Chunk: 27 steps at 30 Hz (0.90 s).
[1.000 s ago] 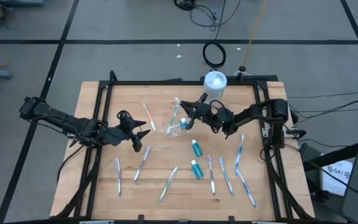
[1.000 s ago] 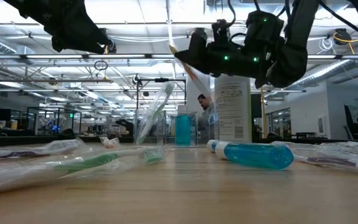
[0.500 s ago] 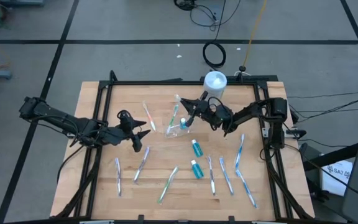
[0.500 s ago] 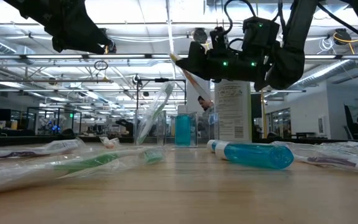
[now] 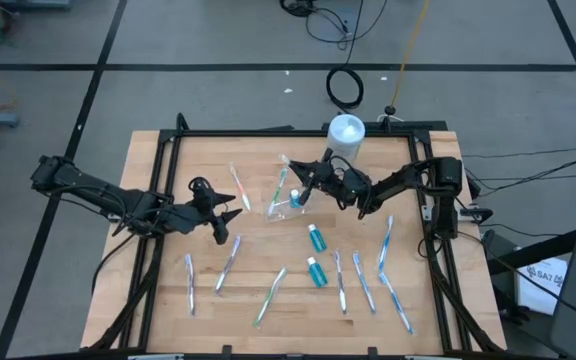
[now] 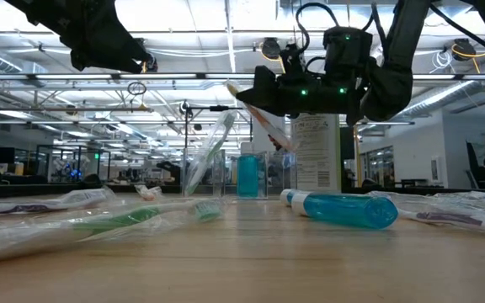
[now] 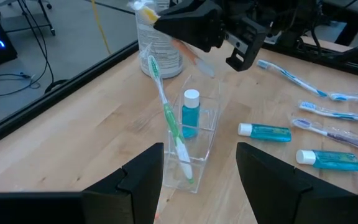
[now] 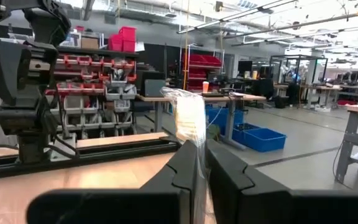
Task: Pick & Place toothbrushing station
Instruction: Put the right orange toothbrush into the transparent organizer
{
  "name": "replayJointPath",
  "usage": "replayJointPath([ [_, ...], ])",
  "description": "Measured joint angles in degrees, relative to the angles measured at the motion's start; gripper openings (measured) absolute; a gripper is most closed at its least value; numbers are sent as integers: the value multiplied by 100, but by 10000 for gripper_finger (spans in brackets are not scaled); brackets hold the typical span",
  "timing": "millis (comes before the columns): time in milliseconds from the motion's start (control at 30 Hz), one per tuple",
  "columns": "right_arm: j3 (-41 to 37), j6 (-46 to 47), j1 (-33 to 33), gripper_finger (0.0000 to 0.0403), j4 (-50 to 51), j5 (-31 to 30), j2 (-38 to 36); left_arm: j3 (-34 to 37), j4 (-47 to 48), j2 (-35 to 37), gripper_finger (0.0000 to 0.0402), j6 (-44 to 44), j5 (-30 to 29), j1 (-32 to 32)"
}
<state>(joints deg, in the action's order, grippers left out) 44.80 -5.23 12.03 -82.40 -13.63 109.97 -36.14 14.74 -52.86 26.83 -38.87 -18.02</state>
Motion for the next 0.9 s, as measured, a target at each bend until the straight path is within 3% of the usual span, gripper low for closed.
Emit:
replayJointPath([
  [167, 22, 7, 0, 18, -722, -2, 0, 0, -1, 0, 209, 0, 0, 0],
  [400, 618, 1, -57, 18, -678, 17, 0, 0, -2, 0, 209, -4, -12, 0],
  [500, 825, -6, -64, 18, -147, -14, -7, 0, -4, 0, 209, -93, -9, 0],
  [633, 739, 72, -66, 18, -106, -584, 1, 0, -4, 0, 209, -112, -9, 0],
  [900, 528, 140, -96, 15, -522, -594, 193, 0, -8, 0, 209, -111, -7, 0],
])
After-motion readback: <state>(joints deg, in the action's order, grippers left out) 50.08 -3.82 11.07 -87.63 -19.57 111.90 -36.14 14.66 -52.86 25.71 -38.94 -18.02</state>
